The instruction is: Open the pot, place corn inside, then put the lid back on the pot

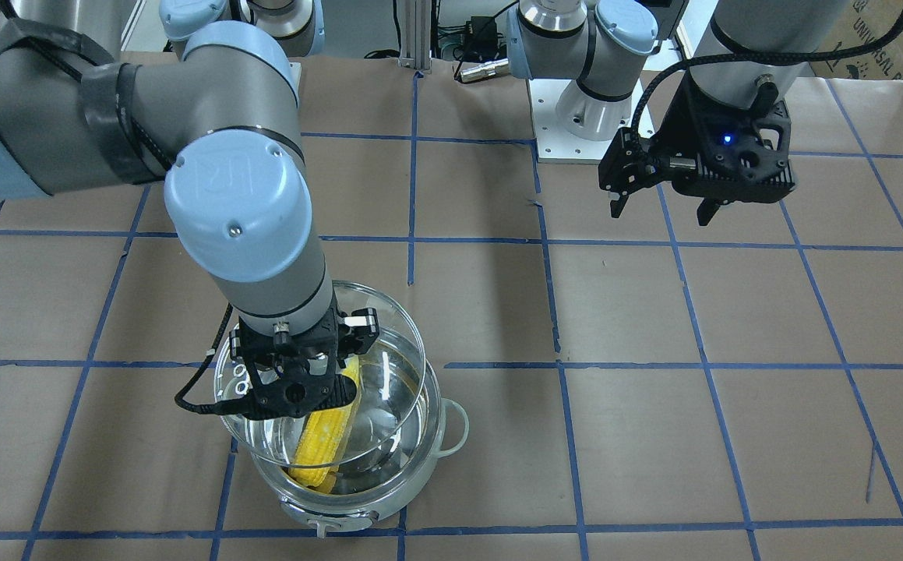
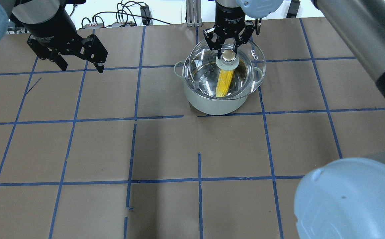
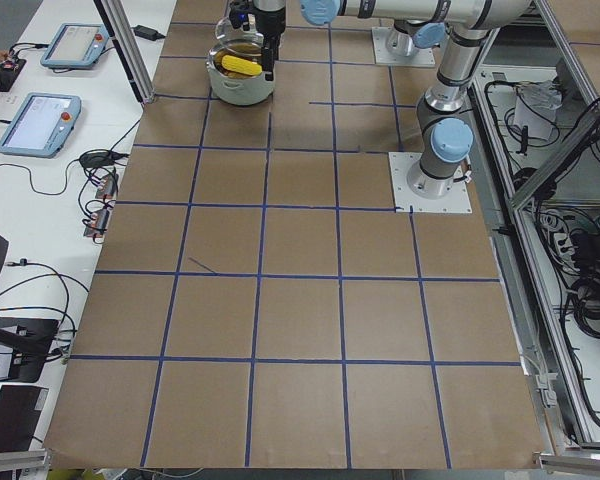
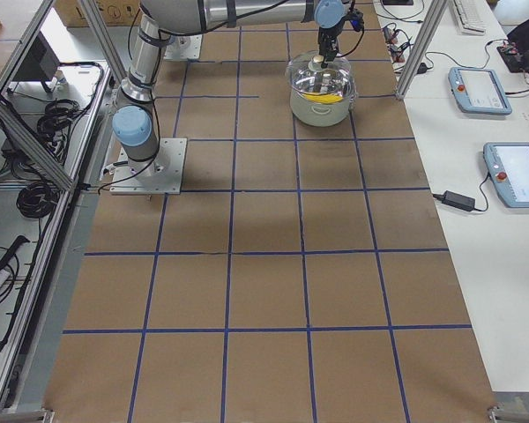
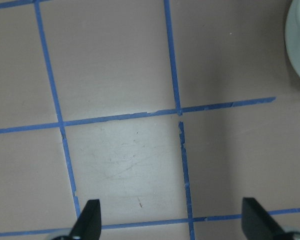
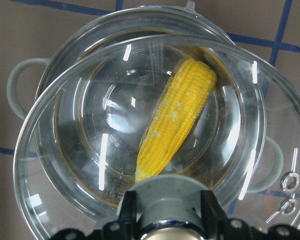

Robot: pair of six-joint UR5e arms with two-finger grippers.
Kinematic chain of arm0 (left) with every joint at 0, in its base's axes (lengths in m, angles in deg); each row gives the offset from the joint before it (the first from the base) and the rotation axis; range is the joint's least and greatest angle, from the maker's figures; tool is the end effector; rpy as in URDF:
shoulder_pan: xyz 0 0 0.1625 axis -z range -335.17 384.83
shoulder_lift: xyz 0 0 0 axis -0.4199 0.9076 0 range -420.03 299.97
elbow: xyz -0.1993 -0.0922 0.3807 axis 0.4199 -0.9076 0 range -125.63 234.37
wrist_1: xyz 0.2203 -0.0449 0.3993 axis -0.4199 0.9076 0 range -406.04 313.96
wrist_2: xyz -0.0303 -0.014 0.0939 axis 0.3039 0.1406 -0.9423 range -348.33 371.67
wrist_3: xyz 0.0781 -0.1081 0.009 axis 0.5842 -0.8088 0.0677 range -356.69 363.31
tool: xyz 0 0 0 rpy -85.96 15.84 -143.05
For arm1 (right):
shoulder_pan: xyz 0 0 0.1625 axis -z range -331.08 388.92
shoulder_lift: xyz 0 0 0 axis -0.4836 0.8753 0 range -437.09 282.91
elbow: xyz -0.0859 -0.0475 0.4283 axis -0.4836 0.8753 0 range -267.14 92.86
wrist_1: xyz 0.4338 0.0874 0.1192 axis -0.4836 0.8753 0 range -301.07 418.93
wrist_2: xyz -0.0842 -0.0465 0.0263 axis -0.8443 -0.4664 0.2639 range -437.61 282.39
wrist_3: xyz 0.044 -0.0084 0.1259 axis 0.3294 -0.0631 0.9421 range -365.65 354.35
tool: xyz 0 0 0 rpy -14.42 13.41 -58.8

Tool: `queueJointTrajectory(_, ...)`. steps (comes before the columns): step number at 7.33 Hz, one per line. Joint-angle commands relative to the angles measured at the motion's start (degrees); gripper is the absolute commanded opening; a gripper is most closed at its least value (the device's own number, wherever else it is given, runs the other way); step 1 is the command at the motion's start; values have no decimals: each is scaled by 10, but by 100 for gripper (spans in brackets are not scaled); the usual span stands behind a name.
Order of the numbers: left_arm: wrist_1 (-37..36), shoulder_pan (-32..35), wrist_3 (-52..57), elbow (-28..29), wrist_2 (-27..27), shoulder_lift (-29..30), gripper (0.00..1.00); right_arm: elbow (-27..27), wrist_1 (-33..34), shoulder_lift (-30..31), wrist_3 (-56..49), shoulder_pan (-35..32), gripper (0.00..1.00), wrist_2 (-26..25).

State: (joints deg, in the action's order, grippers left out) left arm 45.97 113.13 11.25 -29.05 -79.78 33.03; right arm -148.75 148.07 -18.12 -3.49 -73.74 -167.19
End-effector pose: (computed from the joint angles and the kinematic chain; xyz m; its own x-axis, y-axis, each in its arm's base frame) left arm -0.1131 -0.5677 0.4974 -0.9937 0.1080 -0.0288 0.1087 0.9938 -0.0227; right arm 0.2967 -0.7081 0.3793 -0.9833 -0.1817 -0.0050 -0.1816 0.9815 0.0613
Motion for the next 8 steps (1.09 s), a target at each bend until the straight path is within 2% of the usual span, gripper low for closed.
queueJointTrajectory(1,3,-4,4,30,0,12,100,33,-6,-42,1,-3,21,11)
queueJointTrajectory(3,12,-4,2,27,13,1,100,47,-6,-55,1,-3,21,11)
queueJointTrajectory(5,60,-37,2,34,14,-4,100,68,-19,-66,1,-3,21,11)
queueJointTrajectory(8,62,-27,-2,26,7,-3,100,68,-24,-75,0,-4,21,13)
